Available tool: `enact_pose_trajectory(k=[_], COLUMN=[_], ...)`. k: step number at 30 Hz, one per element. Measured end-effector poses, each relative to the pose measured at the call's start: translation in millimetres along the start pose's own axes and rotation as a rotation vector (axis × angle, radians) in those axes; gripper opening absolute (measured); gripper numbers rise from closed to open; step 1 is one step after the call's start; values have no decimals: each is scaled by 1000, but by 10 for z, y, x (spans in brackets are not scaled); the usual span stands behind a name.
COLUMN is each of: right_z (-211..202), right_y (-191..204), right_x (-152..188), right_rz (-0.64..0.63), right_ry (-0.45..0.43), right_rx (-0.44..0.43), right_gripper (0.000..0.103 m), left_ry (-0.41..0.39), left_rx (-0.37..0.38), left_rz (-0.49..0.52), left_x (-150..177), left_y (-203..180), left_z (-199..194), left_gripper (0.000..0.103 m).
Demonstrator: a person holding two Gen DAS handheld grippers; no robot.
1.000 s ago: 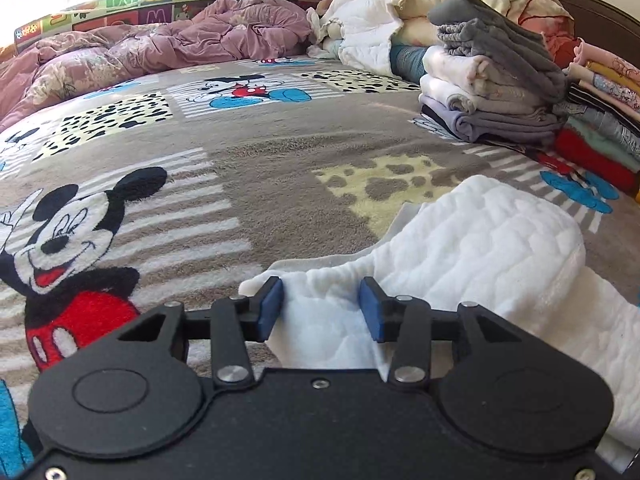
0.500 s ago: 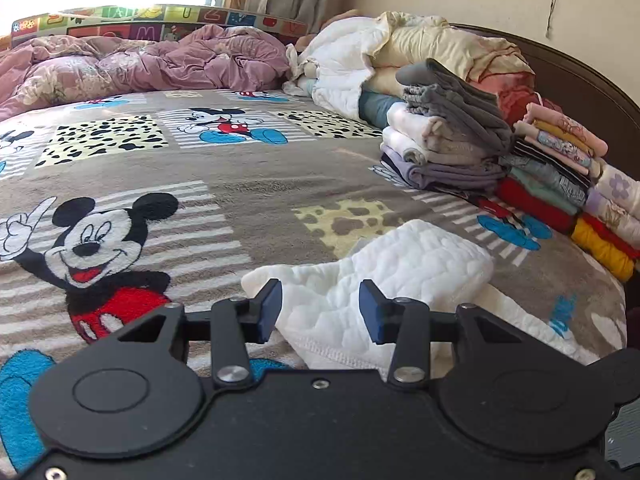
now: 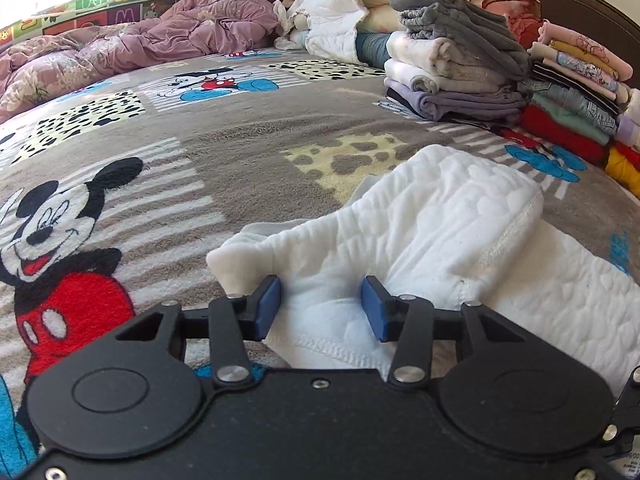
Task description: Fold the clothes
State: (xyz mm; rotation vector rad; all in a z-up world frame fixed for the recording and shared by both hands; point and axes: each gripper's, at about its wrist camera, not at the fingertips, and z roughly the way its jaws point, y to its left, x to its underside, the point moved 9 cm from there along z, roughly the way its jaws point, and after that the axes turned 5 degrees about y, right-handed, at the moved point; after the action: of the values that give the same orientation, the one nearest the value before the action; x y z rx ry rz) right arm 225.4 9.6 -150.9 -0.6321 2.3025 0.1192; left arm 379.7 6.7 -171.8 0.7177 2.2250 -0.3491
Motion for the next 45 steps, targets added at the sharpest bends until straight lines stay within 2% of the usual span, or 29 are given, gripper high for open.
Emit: enact_pose_trajectory(k=[4,7,9,11,15,18,20,22,23,25,27,29,32,34,36,38,39,40,41,43,45], right_z=[0,-7,-23,-89,-558,-864,-1010,-995,-931,-707,-456,-168,102,237,274,327,335,336,319,269,209], right_y=[-38,-88,-124,-164,-282,-580,-862,-1280,-1516,-2046,-2373,-2597,-2719,-2792,-2852,-2847,-2843,-2840,-2841,-2840,-2844], right_x=[-9,-76,-128,-183,-246,-206,-161,-87,-25,135,300,464,573,602,555,475,431,386,337,256,173], right_rz=[35,65,97,130,179,269,340,428,496,704,891,1050,1218,1312,1348,1359,1333,1306,1273,1227,1174], right_ry=[6,43,53,41,-59,-118,-156,-165,-161,-148,-126,-110,-146,-192,-246,-273,-269,-270,-283,-295,-299], right_rx=[-17,-40,-67,-102,-202,-247,-252,-200,-177,-173,-209,-257,-322,-366,-395,-441,-431,-420,-407,-389,-370], right_gripper=[26,27,28,39,47,50,58,61,61,62,63,63,68,67,68,65,56,41,31,19,15], left_ry=[-52,-127,-139,-115,-72,-75,-70,-48,-38,-20,-5,-17,-23,31,37,37,36,35,33,27,-11], left_rx=[-1,-16,-21,-34,-66,-38,-8,-2,9,47,88,137,192,159,134,140,148,160,171,212,264], left_rz=[-69,-185,-218,-204,-148,-166,-146,-88,-70,-57,-51,-78,-119,-68,-26,-42,-56,-73,-91,-124,-93], left_x=[-73,-164,-129,-35,175,271,343,412,438,477,507,529,531,611,638,625,623,626,628,600,560], left_y=[43,176,204,155,5,-119,-246,-420,-483,-567,-625,-625,-585,-668,-786,-823,-820,-797,-773,-737,-770], left_z=[-220,-607,-827,-938,-1082,-1185,-1240,-1257,-1250,-1211,-1186,-1197,-1126,-957,-880,-840,-842,-864,-885,-1003,-1245], left_gripper=[45,45,45,44,43,41,41,40,35,30,28,28,28,27,28,29,30,30,30,30,30])
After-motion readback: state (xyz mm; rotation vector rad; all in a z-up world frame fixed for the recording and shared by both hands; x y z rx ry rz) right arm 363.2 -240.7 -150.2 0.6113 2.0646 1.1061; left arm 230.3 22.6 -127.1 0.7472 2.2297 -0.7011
